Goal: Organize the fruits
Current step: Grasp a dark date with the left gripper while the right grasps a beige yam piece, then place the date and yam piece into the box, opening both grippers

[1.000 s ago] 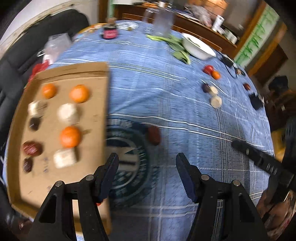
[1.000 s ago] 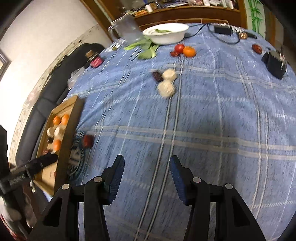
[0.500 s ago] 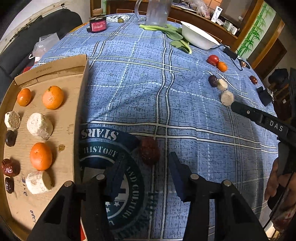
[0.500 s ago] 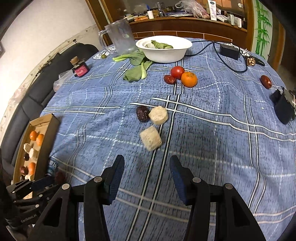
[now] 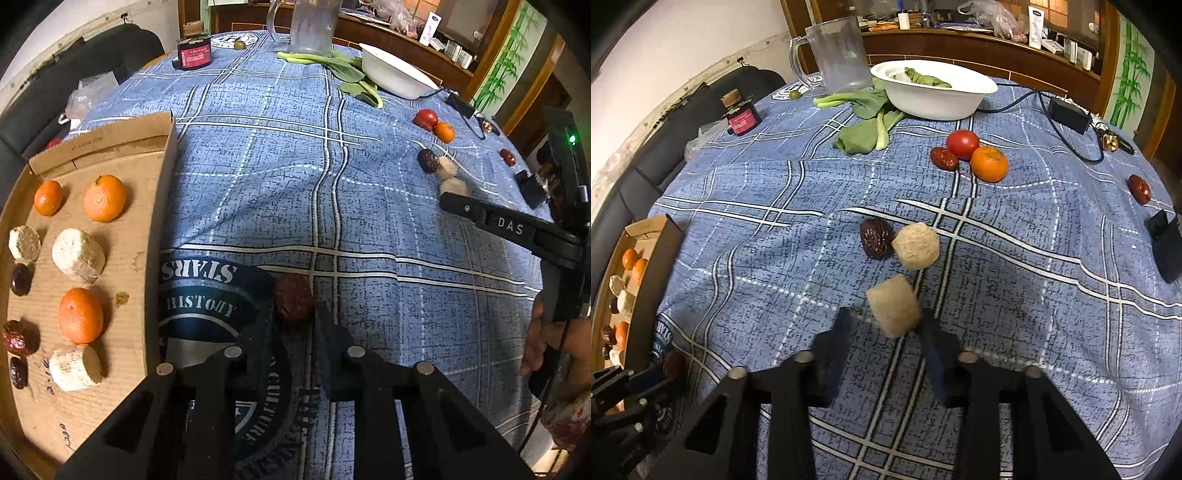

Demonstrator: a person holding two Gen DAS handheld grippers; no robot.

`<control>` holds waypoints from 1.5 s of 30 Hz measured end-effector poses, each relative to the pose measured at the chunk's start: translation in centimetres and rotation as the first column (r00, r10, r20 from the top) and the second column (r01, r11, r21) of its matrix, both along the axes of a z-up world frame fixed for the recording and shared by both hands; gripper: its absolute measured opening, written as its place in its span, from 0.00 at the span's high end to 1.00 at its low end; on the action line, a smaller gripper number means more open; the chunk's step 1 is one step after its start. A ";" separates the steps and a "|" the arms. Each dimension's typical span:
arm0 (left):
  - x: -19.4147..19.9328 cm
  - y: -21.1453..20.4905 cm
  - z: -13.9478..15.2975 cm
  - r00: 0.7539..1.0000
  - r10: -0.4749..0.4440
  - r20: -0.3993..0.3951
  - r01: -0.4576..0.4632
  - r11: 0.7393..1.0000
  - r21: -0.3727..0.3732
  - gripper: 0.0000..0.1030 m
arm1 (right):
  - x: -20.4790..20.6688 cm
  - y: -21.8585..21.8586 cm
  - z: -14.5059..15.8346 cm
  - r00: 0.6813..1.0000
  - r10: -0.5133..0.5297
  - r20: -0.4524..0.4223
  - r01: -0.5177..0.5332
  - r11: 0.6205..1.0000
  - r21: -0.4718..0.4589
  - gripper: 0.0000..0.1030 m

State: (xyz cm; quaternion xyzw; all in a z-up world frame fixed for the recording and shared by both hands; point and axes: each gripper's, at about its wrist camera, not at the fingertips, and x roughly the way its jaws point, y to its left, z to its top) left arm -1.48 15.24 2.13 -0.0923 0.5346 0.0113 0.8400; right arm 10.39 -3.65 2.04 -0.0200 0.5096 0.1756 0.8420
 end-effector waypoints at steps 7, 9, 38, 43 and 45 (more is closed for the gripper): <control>-0.9 0.7 1.5 0.999 0.009 0.037 -0.008 0.999 -0.034 0.81 | -1.5 -0.2 1.1 1.000 0.008 0.009 -0.008 1.000 0.009 0.80; -1.3 1.1 2.2 0.998 0.014 0.054 -0.012 0.999 -0.046 0.81 | -2.2 -0.3 1.6 1.000 0.006 0.012 -0.006 1.000 0.018 0.81; -10.9 12.8 5.0 0.955 0.289 0.071 -0.284 0.956 -0.072 0.80 | -3.3 1.2 0.8 1.000 0.028 0.010 -0.027 0.998 -0.048 0.74; -12.0 14.3 4.6 0.949 0.309 0.063 -0.308 0.951 -0.018 0.80 | -5.5 3.1 4.1 0.997 0.075 0.021 -0.077 0.995 0.057 0.74; -12.4 14.9 4.5 0.948 0.312 0.059 -0.313 0.950 0.008 0.80 | -7.1 5.3 5.6 0.991 0.136 0.014 -0.137 0.983 0.120 0.74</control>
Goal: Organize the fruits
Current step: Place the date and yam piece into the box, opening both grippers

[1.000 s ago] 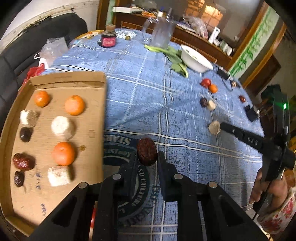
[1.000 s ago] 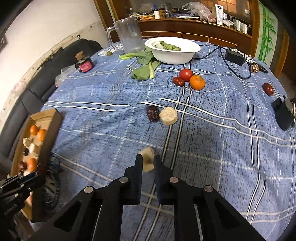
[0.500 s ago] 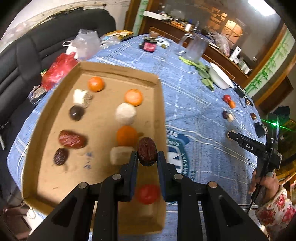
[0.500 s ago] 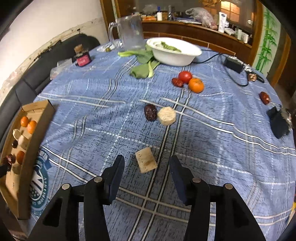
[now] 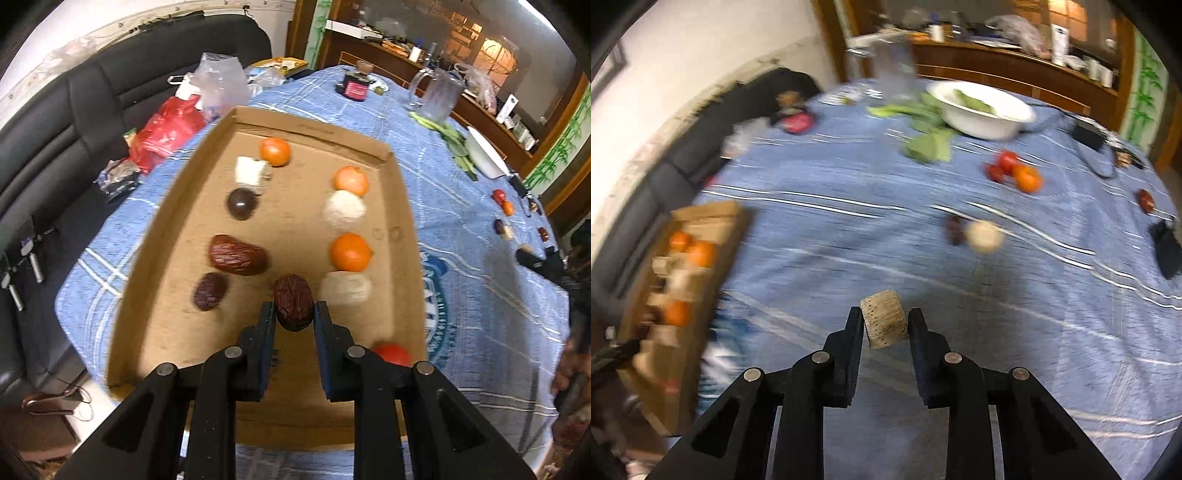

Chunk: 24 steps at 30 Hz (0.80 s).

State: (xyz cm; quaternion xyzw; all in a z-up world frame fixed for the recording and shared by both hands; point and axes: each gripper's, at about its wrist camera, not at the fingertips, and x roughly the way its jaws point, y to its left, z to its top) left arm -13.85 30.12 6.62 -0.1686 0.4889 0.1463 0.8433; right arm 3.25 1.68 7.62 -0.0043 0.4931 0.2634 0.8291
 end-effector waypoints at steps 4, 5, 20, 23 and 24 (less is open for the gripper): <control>-0.6 1.2 -0.5 0.999 -0.001 -0.033 0.002 1.000 0.028 0.80 | -4.0 6.3 1.2 0.984 0.174 -0.047 -0.171 0.982 0.077 0.73; -0.7 1.5 -0.7 0.999 0.001 -0.044 0.000 1.000 0.027 0.80 | -5.0 7.7 1.1 0.976 0.212 -0.057 -0.207 0.975 0.085 0.73; -2.0 4.9 1.7 1.000 0.005 -0.021 -0.004 0.997 0.073 0.59 | -13.3 21.4 -3.1 0.886 0.454 -0.091 -0.459 0.888 -0.042 0.73; -2.1 5.1 3.5 1.000 0.009 0.022 -0.012 0.990 0.141 0.54 | -13.2 22.4 -3.5 0.883 0.459 -0.095 -0.465 0.884 -0.051 0.72; -2.0 5.0 4.1 0.999 0.009 0.031 -0.014 0.986 0.164 0.54 | -13.3 22.5 -3.6 0.881 0.462 -0.097 -0.468 0.882 -0.052 0.72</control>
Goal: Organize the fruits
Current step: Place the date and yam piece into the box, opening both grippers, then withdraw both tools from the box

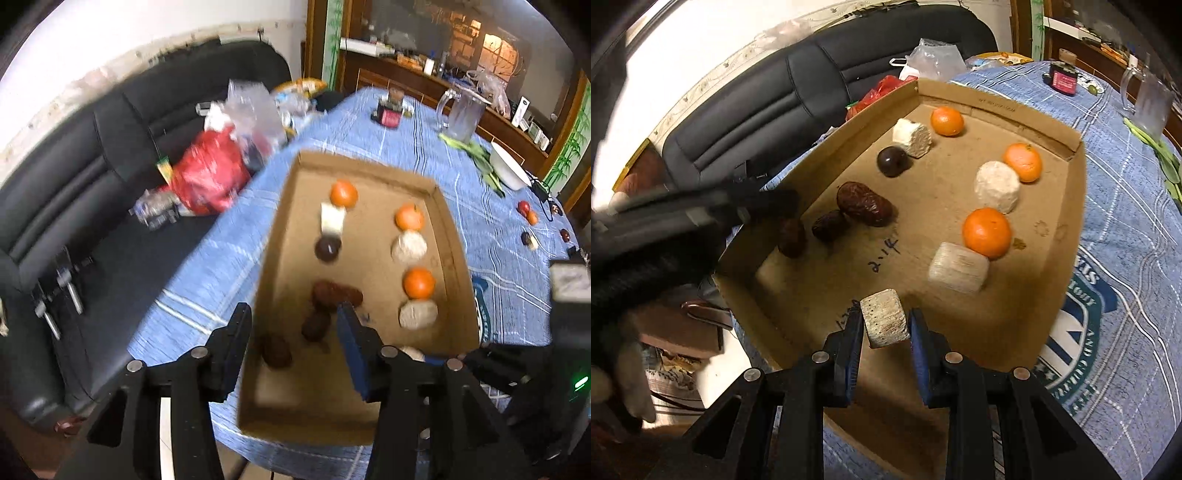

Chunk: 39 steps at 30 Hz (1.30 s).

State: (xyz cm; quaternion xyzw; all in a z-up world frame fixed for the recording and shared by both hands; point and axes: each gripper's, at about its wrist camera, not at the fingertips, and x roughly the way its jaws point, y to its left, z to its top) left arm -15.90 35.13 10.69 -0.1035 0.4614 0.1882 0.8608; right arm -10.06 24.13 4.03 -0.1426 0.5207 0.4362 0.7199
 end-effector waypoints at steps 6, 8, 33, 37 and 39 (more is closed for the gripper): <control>0.4 -1.0 3.1 0.998 -0.025 0.055 0.019 0.993 0.112 0.43 | 0.4 0.0 0.8 1.000 -0.020 0.004 0.020 1.000 0.023 0.61; 0.6 -1.5 4.0 0.997 -0.037 0.069 0.028 0.990 0.137 0.42 | 0.3 -0.7 1.9 0.999 -0.040 0.026 0.039 0.998 0.048 0.59; 0.2 -11.9 9.8 0.988 -0.117 0.098 0.077 0.935 0.347 0.30 | 0.8 -11.3 7.7 0.967 -0.244 0.071 0.222 0.947 0.230 0.47; -0.2 -12.9 10.0 0.989 -0.115 0.096 0.074 0.933 0.353 0.30 | 0.3 -12.1 8.1 0.969 -0.234 0.078 0.209 0.947 0.243 0.46; -0.4 -13.4 10.1 0.989 -0.115 0.097 0.074 0.934 0.350 0.30 | 0.0 -12.5 8.2 0.970 -0.230 0.080 0.205 0.948 0.245 0.45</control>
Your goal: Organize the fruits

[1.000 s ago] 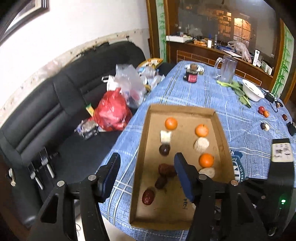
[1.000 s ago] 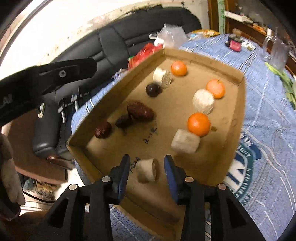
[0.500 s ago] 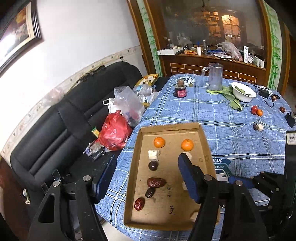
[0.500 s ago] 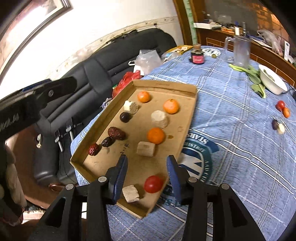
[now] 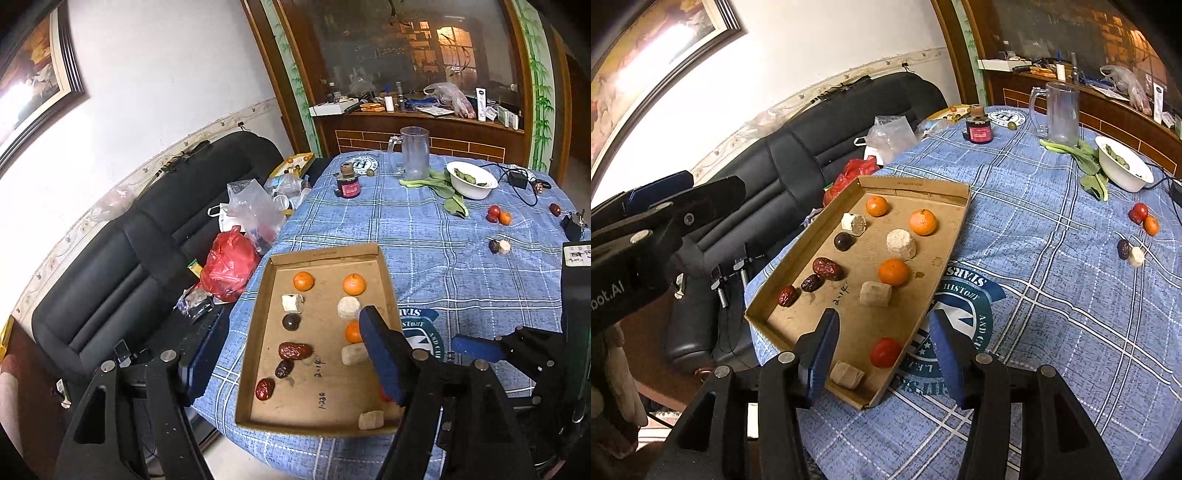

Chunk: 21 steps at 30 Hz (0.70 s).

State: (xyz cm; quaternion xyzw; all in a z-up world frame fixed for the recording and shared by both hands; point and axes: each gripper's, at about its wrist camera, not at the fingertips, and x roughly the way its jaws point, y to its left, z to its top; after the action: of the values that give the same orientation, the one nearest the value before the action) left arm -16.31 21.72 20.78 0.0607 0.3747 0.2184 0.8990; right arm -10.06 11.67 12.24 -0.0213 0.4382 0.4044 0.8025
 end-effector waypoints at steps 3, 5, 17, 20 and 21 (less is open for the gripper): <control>-0.2 -0.6 0.1 1.000 0.001 0.000 -0.001 1.000 -0.005 0.30 | -0.3 -0.6 0.1 1.000 0.004 0.006 -0.004 1.000 -0.001 0.43; -0.2 -1.1 0.0 1.000 0.000 0.000 0.000 1.000 -0.014 0.30 | -0.6 -1.0 0.2 1.000 0.008 0.011 -0.008 1.000 -0.002 0.42; -0.2 -4.0 -0.4 1.000 -0.020 0.005 0.020 0.999 -0.048 0.30 | -1.2 -4.0 -0.1 1.000 0.000 0.018 0.001 1.000 -0.022 0.37; -0.1 -4.4 -0.6 1.000 -0.021 0.001 0.021 0.998 -0.053 0.30 | -1.1 -4.5 -0.2 1.000 -0.005 0.014 0.006 1.000 -0.026 0.37; 0.0 -4.5 -0.7 1.000 -0.021 0.000 0.021 0.998 -0.055 0.30 | -1.0 -4.7 -0.3 1.000 -0.007 0.011 0.007 1.000 -0.027 0.37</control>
State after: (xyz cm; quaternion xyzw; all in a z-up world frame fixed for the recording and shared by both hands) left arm -16.35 17.23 20.12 0.0400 0.3800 0.1988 0.9025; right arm -11.06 6.96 11.90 -0.0328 0.4394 0.3956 0.8058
